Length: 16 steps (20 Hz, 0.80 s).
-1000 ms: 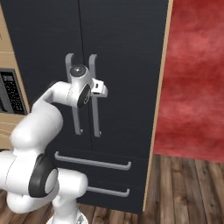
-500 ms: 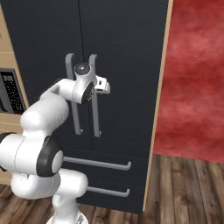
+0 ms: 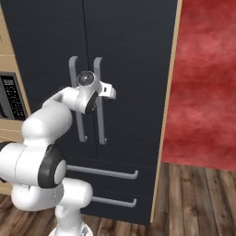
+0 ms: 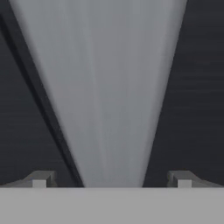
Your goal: Retrieve the butter from the fridge and place it on a plate on the dining table. Then retrieve the butter knife by the fridge and place it near the plate.
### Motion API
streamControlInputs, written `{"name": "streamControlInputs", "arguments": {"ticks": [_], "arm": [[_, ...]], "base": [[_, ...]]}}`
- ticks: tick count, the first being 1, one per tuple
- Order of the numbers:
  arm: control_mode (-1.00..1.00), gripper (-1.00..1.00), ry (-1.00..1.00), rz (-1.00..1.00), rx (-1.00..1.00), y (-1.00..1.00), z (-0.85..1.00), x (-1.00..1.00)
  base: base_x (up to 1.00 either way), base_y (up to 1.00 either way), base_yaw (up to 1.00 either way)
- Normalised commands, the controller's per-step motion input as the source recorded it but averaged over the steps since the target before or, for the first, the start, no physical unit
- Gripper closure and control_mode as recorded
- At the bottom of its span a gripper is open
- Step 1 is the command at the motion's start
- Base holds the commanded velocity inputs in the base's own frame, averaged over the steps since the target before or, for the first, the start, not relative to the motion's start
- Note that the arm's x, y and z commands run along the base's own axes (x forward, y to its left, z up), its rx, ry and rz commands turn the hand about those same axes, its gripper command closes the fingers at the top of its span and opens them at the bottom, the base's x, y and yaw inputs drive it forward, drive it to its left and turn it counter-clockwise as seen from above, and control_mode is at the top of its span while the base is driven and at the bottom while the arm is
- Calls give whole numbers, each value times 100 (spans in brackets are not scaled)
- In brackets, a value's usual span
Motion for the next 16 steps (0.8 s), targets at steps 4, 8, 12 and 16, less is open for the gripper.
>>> {"name": "streamControlInputs", "arguments": {"ticks": [4, 8, 12, 16], "arm": [[-100, -100, -5, 6, 3, -9, -18, 41], [-100, 100, 0, 1, 2, 4, -8, 23], [-100, 100, 2, 3, 0, 0, 0, 1], [-100, 100, 1, 0, 0, -29, 1, -37]], "base": [[0, 0, 0], [0, 0, 0], [0, 0, 0], [0, 0, 0]]}}
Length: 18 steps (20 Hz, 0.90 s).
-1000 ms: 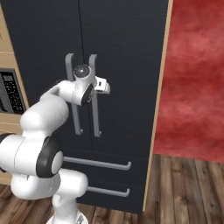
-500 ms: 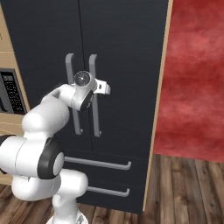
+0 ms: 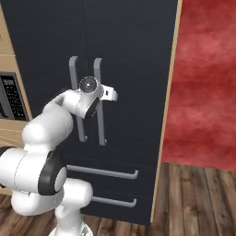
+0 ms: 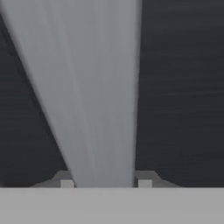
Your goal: Retrieve the butter from the fridge and place it on a plate on the dining table. Then retrieve the butter knife by the fridge and place it near the plate.
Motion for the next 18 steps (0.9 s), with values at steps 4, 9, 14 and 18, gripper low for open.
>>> {"name": "streamControlInputs", "arguments": {"ticks": [4, 9, 14, 18], "arm": [[-100, 100, 13, -3, 0, -88, -2, -87], [-100, 100, 18, 0, 0, -98, 1, -94], [-100, 100, 23, 1, 0, -100, 0, -100], [-100, 100, 17, 4, 1, -100, 0, -96]], "base": [[0, 0, 0], [0, 0, 0], [0, 0, 0], [0, 0, 0]]}}
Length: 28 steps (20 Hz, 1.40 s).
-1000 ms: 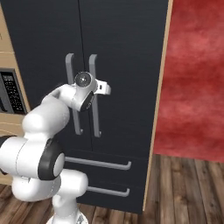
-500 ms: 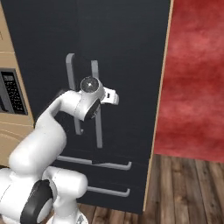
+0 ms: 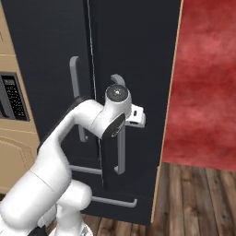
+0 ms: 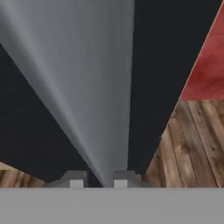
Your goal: Retrieve the butter from the fridge and place it on a plate on the dining table. Then retrieve the butter knife by the fridge and place it near the plate.
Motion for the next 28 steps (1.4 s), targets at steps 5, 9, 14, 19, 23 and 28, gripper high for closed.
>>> {"name": "streamControlInputs", "arguments": {"ticks": [5, 9, 14, 19, 23, 28], "arm": [[-100, 100, 1, 6, 8, -97, 0, -81], [-100, 100, -5, 0, 1, -29, 0, -68], [-100, -100, 0, 0, -19, 29, 5, -55], [-100, -100, 1, -4, -50, 70, 18, -45], [-100, -100, 10, -10, -57, 68, 4, -14], [-100, -100, 25, -15, -55, 82, 1, 0]], "base": [[0, 0, 0], [0, 0, 0], [0, 0, 0], [0, 0, 0], [0, 0, 0], [0, 0, 0]]}}
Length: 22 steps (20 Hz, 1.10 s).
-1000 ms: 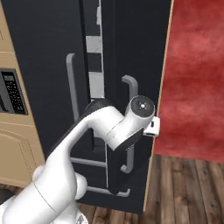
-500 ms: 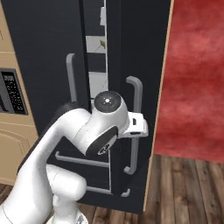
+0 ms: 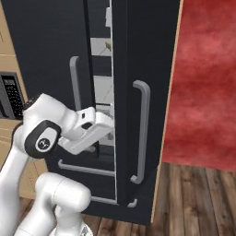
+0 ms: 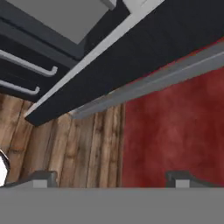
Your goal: Retrieve the butter from the fridge and place it on a plate on the dining table. Then retrieve the butter knife by the fridge and place it near the plate.
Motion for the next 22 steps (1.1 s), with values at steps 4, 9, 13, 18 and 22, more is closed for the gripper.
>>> {"name": "streamControlInputs", "arguments": {"ticks": [4, 9, 13, 18, 22], "arm": [[-100, -100, 22, -6, -44, 65, 1, 26], [-100, -100, 0, 1, -24, 41, 0, 34], [-100, -100, 4, 0, -16, 8, 0, 32], [-100, -100, 5, 0, 0, -9, 0, 36], [-100, -100, 5, 0, 0, 0, 0, 56]], "base": [[0, 0, 0], [0, 0, 0], [0, 0, 0], [0, 0, 0], [0, 0, 0]]}}
